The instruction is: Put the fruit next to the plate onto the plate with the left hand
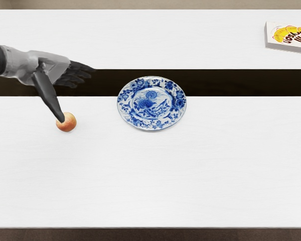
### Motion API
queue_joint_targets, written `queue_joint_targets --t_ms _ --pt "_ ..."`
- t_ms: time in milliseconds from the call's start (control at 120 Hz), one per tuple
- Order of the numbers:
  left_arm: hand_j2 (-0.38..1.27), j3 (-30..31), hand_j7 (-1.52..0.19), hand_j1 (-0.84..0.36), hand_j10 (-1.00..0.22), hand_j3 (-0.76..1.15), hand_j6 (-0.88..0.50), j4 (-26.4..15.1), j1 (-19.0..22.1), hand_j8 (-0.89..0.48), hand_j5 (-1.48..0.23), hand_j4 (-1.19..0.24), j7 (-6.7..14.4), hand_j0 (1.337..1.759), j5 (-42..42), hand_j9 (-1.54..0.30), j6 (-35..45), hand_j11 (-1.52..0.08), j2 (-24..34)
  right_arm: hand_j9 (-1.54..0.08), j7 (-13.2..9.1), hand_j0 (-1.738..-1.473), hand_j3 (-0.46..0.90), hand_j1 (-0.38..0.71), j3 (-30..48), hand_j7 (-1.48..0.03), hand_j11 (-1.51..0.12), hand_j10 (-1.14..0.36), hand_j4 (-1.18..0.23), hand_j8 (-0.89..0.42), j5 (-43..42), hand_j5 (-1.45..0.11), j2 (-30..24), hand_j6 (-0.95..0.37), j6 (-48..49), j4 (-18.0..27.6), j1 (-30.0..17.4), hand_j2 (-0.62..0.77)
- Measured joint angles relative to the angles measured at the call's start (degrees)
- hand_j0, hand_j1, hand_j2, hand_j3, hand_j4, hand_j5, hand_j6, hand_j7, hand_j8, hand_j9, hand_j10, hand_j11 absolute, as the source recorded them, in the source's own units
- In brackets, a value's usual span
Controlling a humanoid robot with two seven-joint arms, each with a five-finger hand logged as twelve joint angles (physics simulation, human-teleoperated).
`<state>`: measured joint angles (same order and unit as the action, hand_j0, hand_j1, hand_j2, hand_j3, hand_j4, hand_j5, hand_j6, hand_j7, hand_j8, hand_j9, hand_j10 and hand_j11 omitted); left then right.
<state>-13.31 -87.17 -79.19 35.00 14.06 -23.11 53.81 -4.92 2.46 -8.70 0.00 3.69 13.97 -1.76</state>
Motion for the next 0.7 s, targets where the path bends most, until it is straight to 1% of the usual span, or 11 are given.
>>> queue_joint_targets --t_ms 67,133,200,242,308,408,458,575,700 --pt "0.0 0.71 -0.02 0.33 -0.02 0.0 -0.02 -0.34 -0.56 -0.02 -0.02 -0.02 0.0 1.658 2.39 -0.02 5.1 -0.02 -1.54 -0.02 0.0 -1.658 0.0 -0.33 0.0 -0.02 -0.02 -0.02 -0.02 -0.02 0.0 -0.02 0.0 -0.02 0.0 0.0 0.0 0.0" --pt "0.0 3.04 -0.02 0.33 -0.02 0.0 -0.02 -0.58 -3.48 -0.02 -0.02 -0.02 0.0 1.658 5.34 -0.02 8.25 -0.02 -1.66 -0.02 0.0 -1.658 0.0 -0.33 0.0 -0.02 -0.02 -0.02 -0.02 -0.02 0.0 -0.02 0.0 -0.02 0.0 0.0 0.0 0.0" --pt "0.0 6.47 -0.02 0.33 -0.02 0.0 -0.02 -0.85 -5.41 -0.02 -0.02 -0.02 0.0 1.658 8.67 -0.02 9.91 -0.02 -3.38 -0.02 0.0 -1.658 0.0 -0.33 0.0 -0.02 -0.02 -0.02 -0.02 -0.02 0.0 -0.02 0.0 -0.02 0.0 0.0 0.0 0.0" --pt "0.0 9.42 -0.02 0.33 -0.02 0.0 -0.02 -0.94 -6.5 -0.02 -0.02 -0.02 0.0 1.658 11.54 -0.02 10.66 -0.02 -5.43 -0.02 0.0 -1.658 0.0 -0.33 0.0 -0.02 -0.02 -0.02 -0.02 -0.02 0.0 -0.02 0.0 -0.02 0.0 0.0 0.0 0.0" --pt "0.0 14.33 -0.03 0.32 -0.03 0.0 -0.03 -1.03 -7.65 -0.03 -0.03 -0.03 0.0 1.658 15.49 -0.03 13.32 -0.03 -6.23 -0.02 0.0 -1.658 0.0 -0.33 0.0 -0.02 -0.02 -0.02 -0.02 -0.02 0.0 -0.02 0.0 -0.02 0.0 0.0 0.0 0.0" --pt "0.01 18.13 -0.05 0.31 -0.04 0.0 -0.04 -1.14 -7.47 -0.04 -0.05 -0.04 0.0 1.658 18.38 -0.05 19.31 -0.05 -8.28 -0.02 0.0 -1.658 0.0 -0.33 0.0 -0.02 -0.02 -0.02 -0.02 -0.02 0.0 -0.02 0.0 -0.02 0.0 0.0 0.0 0.0" --pt "0.01 19.01 -0.05 0.3 -0.04 0.0 -0.04 -1.18 -6.57 -0.04 -0.05 -0.04 0.0 1.658 18.97 -0.05 23.11 -0.05 -9.54 -0.02 0.0 -1.658 0.0 -0.33 0.0 -0.02 -0.02 -0.02 -0.02 -0.02 0.0 -0.02 0.0 -0.02 0.0 0.0 0.0 0.0" --pt "0.01 20.26 -0.06 0.3 -0.05 0.0 -0.05 -1.18 -4.67 -0.05 -0.06 -0.05 0.0 1.658 19.9 -0.06 32.93 -0.06 -9.67 -0.02 0.0 -1.658 0.0 -0.33 0.0 -0.02 -0.02 -0.02 -0.02 -0.02 0.0 -0.02 0.0 -0.02 0.0 0.0 0.0 0.0" --pt "0.01 24.01 -0.08 0.28 -0.06 0.0 -0.07 -1.16 -4.14 -0.07 -0.08 -0.06 0.0 1.658 20.24 -0.08 37.08 -0.08 -13.21 -0.02 0.0 -1.658 0.0 -0.33 0.0 -0.02 -0.02 -0.02 -0.02 -0.02 0.0 -0.02 0.0 -0.02 0.0 0.0 0.0 0.0"
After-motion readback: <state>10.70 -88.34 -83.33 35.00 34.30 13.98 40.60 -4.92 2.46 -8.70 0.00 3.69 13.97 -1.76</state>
